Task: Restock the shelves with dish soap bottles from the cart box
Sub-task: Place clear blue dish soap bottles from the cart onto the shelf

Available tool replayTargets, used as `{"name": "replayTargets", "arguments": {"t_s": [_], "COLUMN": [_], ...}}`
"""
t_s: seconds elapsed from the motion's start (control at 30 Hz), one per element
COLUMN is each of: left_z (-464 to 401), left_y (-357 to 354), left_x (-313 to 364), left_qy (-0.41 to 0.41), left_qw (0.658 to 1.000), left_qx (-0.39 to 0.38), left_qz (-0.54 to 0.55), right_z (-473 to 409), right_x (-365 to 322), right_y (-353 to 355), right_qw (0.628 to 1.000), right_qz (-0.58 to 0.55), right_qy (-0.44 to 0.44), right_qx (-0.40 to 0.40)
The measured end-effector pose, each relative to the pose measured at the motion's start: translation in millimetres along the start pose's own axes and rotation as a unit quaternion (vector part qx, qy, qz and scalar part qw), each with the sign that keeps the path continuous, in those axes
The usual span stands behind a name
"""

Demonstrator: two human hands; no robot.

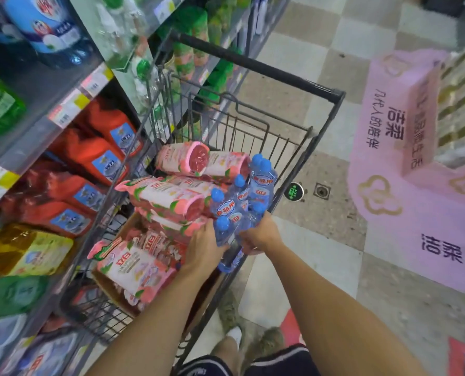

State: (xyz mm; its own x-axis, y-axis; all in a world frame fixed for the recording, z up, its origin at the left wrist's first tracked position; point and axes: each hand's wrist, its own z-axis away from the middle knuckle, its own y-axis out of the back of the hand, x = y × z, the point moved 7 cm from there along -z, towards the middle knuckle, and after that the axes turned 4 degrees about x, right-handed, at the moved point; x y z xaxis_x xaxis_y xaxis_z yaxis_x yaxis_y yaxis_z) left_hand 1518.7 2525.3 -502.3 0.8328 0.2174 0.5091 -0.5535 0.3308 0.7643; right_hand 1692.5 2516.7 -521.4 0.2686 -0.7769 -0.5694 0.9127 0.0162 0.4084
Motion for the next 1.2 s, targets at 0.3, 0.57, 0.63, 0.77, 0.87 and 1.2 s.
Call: {"name": "replayTargets", "arguments": {"t_s": [0.3,0.57,0.63,0.77,0.87,1.2], "left_z": [8.0,22.8,22.8,20.0,18.7,27.7], "left_y": [13.9,23.4,23.7,21.5,17.6,24.3], "left_x": [-6.1,-17.7,-18.3,-19.8,-25.2,-36.4], "left_qy": [-0.037,-0.036,-0.031,-0.028,-0.024,0.024], "left_qw": [0.997,0.996,0.996,0.994,0.992,0.965], "left_qx": [0.031,0.023,0.025,0.028,0.027,0.073], "left_qz": [0.055,0.082,0.086,0.102,0.118,0.252], "right_z": [20.2,33.2,31.7,28.7,24.6,40.8], "right_x": [-7.7,0.8,1.5,-5.2,-5.1,-4.5], "right_y": [9.0,-7.4,-10.7,-8.8,-7.3,-9.9], "right_qw": [0.982,0.975,0.978,0.964,0.967,0.972], "right_qz": [0.116,0.093,0.081,0.127,0.126,0.065], "right_qy": [0.138,0.201,0.192,0.216,0.204,0.219], "right_qx": [0.053,0.014,-0.029,-0.089,-0.088,-0.061]}}
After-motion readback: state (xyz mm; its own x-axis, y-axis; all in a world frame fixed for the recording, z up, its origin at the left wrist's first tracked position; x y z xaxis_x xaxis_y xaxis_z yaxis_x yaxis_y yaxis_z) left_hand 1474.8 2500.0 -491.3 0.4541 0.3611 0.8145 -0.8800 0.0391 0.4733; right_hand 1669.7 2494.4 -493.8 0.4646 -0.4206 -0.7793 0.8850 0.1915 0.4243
